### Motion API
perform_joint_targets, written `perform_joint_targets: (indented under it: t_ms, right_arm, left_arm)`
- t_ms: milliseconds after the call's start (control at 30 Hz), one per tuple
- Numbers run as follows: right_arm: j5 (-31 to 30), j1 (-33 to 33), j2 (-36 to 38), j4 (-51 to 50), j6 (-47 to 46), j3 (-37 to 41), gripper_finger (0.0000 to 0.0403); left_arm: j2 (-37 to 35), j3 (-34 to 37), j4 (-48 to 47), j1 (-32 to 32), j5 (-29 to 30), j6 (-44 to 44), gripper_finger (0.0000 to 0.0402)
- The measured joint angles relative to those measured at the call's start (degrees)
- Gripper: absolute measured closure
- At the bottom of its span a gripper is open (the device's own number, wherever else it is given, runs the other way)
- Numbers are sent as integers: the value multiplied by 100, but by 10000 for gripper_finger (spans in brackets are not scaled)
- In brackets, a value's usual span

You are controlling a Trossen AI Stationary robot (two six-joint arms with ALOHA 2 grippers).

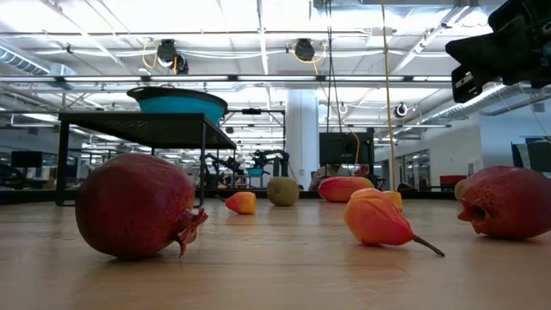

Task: Pick & Place Fruit
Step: Put the mango into the blue strainer bowl on the shelf

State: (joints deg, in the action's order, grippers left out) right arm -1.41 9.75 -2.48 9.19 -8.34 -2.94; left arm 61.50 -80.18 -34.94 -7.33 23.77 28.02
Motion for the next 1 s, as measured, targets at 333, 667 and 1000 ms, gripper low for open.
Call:
perform_joint_targets:
  t_ms: [333, 667, 1000]
  right_arm:
    - [-2, 0, 0, -7, 0, 0, 403]
    - [-422, -2, 0, 328, -231, -2, 403]
    - [-994, 0, -72, 1087, -474, -7, 403]
  left_arm:
    - [-243, 124, 57, -331, 396, -440, 398]
    - [-485, 1005, 478, -838, 483, -593, 399]
    - [-1567, 2688, 1900, -1173, 751, -856, 399]
